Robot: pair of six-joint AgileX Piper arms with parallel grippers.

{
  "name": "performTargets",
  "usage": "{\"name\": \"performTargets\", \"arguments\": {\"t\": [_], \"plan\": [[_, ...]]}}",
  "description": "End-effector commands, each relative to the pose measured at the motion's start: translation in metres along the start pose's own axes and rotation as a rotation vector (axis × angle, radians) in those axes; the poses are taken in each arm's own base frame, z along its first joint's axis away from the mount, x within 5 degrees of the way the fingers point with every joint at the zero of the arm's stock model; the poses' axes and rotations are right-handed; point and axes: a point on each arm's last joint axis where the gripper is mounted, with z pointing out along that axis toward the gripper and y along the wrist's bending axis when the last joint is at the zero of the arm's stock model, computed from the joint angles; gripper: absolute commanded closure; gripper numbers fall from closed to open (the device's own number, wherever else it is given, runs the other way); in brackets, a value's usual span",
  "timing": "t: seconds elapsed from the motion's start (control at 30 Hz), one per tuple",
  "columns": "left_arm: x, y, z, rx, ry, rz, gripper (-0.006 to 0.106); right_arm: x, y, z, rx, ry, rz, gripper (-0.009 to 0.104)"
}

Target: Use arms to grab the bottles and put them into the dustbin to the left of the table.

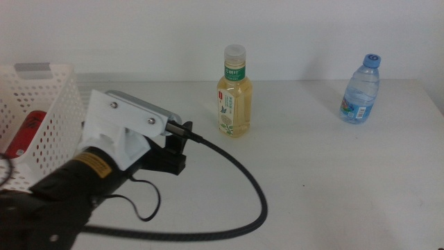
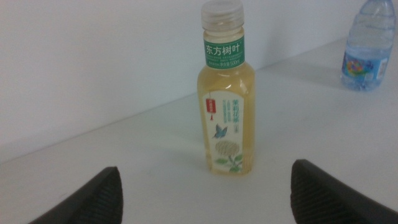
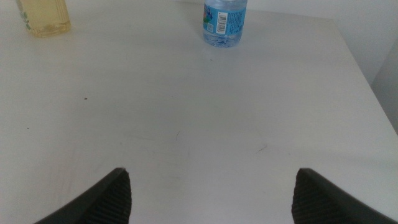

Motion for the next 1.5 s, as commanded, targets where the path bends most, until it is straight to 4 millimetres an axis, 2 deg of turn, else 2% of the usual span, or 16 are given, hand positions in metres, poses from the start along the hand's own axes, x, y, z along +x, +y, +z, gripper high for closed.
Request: {"name": "performTargets", "arguments": {"t": [0.0,0.1,0.17,0.43,0.63,1.0,1.47], "plan": [[-0.016,0.0,0.008,-0.006,-0.168,-0.042,0.014,-0.016,-0.001,-0.006,0.011,-0.127,-0.019,0.027],[-0.009,-0.001,0.023,0.009,-0.187,-0.05,0.014,-0.016,-0.001,-0.006,0.011,-0.127,-0.019,0.027],[-0.003,0.002,0.041,0.025,-0.159,-0.09,0.014,-0.016,-0.001,-0.006,0.011,-0.127,-0.019,0.027],[0.005,0.015,0.088,0.129,-0.132,-0.115,0.014,-0.016,-0.001,-0.006,0.011,-0.127,-0.019,0.027],[0.014,0.014,0.118,0.171,-0.155,-0.11,0.014,-0.016,-0.001,-0.006,0.011,-0.127,-0.019,0.027],[0.026,0.011,0.164,0.223,-0.171,-0.142,0.014,-0.016,-0.001,-0.006,0.011,-0.127,-0.019,0.027],[0.03,0.008,0.208,0.274,-0.204,-0.142,0.014,-0.016,-0.001,-0.006,0.011,-0.127,-0.019,0.027]]}}
